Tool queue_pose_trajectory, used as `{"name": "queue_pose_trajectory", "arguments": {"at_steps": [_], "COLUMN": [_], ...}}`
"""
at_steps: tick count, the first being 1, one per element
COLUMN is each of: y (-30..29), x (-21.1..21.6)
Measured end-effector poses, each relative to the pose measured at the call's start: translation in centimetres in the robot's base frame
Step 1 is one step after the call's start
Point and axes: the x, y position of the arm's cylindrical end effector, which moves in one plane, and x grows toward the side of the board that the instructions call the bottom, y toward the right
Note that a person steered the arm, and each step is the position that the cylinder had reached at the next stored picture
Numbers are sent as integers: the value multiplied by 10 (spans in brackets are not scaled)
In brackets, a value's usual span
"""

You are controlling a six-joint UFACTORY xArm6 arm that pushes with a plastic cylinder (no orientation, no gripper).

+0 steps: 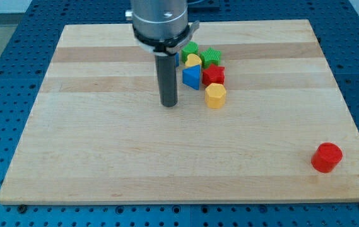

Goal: Move the hexagon diagonal to the red star

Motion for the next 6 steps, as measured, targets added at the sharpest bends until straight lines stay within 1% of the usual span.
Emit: {"name": "queue_pose_trajectory", "arguments": {"at_steps": [1, 2, 5, 6], "y": [32, 72, 153, 164], "x": [-11, -10, 3, 21]}}
